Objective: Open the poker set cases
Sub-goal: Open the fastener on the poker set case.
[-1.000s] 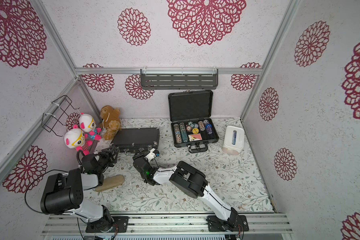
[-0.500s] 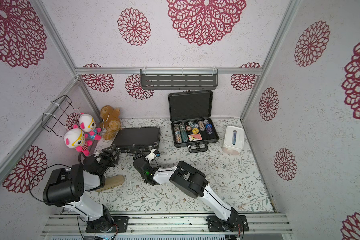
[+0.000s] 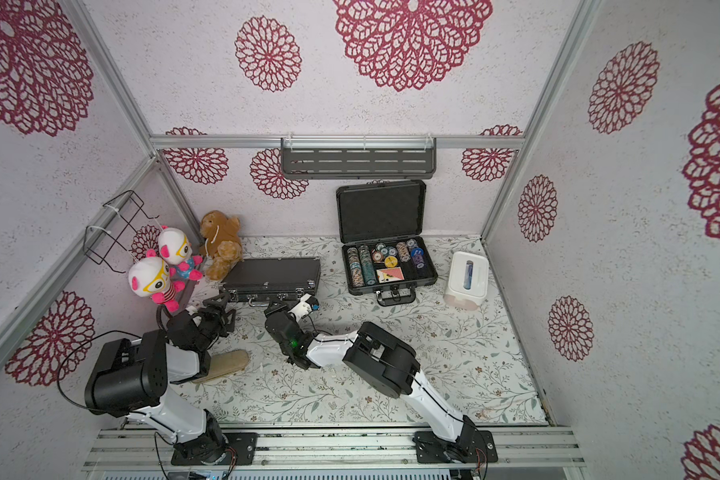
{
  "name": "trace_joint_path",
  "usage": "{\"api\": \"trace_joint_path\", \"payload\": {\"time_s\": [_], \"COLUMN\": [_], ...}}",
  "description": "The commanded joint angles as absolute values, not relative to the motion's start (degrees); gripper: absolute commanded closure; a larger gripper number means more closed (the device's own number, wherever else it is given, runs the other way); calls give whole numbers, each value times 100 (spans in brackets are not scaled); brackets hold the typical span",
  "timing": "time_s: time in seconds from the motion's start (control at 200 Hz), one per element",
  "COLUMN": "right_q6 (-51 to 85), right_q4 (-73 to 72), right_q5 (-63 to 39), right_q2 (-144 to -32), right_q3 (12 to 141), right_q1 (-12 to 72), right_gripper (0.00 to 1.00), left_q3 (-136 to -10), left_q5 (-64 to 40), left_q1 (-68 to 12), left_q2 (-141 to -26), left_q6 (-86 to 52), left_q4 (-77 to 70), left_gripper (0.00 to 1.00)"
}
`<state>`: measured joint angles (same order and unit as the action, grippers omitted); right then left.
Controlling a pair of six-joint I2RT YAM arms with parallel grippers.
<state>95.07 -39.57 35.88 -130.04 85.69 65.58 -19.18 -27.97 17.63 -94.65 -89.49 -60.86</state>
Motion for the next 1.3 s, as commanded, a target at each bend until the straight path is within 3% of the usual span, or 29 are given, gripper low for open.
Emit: {"api": "trace_joint_path", "payload": {"time_s": [0.0, 0.255, 0.65, 0.906, 1.296], "right_q6": [8386, 8466, 8544, 8568, 8558], "right_q4": [-4705, -4523, -4404, -4428, -4515], "right_q5": [3532, 3599, 3480, 3448, 3426], "right_q2": [-12138, -12155, -12401, -12385, -12349], "right_q3": [8973, 8939, 9158, 9154, 9027], "right_q1": [6757, 6752, 6714, 6728, 6737], "right_gripper": [100, 100, 100, 100, 100], "left_q3": [-2014, -1859, -2018, -2098, -2351], "left_q5": [-2815, -2830, -2751, -2760, -2743], "left_q1": [1732, 1712, 1672, 1615, 1435], "left_q2": [-9413, -9125, -8112, -8209, -8578], "left_q6": [-9079, -9082, -8702, -8850, -9034], "left_q4": [-6215, -6129, -4393, -4304, -4568], "left_gripper": [27, 28, 25, 25, 36]}}
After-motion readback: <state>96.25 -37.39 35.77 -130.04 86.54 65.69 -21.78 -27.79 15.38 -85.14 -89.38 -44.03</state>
